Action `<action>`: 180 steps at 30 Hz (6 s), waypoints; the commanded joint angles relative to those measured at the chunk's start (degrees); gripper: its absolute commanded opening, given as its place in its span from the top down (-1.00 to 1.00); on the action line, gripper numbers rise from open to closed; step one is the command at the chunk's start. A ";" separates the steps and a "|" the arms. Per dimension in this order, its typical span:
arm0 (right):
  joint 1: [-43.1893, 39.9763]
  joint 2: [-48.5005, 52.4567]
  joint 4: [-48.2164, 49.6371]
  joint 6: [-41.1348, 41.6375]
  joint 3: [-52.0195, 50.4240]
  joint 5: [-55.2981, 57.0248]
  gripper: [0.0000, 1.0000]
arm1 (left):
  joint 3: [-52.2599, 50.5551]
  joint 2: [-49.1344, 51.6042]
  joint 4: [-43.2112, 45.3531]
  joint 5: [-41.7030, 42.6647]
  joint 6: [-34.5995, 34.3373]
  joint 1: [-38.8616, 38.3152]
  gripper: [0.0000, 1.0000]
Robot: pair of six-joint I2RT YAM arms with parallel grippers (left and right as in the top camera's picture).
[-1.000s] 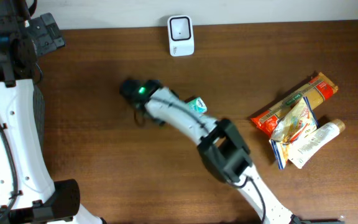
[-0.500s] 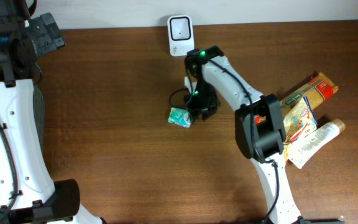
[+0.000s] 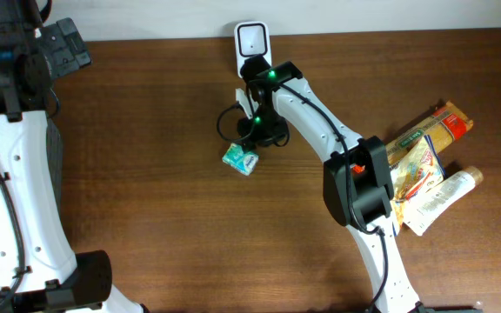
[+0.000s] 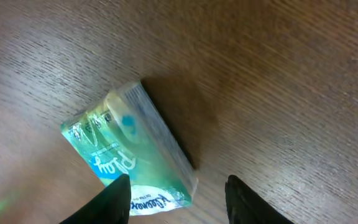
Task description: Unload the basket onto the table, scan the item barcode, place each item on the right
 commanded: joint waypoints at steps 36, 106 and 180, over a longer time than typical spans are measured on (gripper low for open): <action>-17.77 -9.46 -25.09 -20.59 -0.92 -72.24 0.92 | 0.00 0.15 0.07 -0.61 0.68 0.20 -0.98; -2.49 2.84 61.07 -28.35 -0.68 36.85 0.92 | 0.00 0.15 0.07 -0.61 0.68 0.20 -0.98; -25.62 -134.77 74.55 12.11 -113.13 18.71 -0.97 | 0.00 0.20 0.07 -0.61 0.68 0.20 -0.98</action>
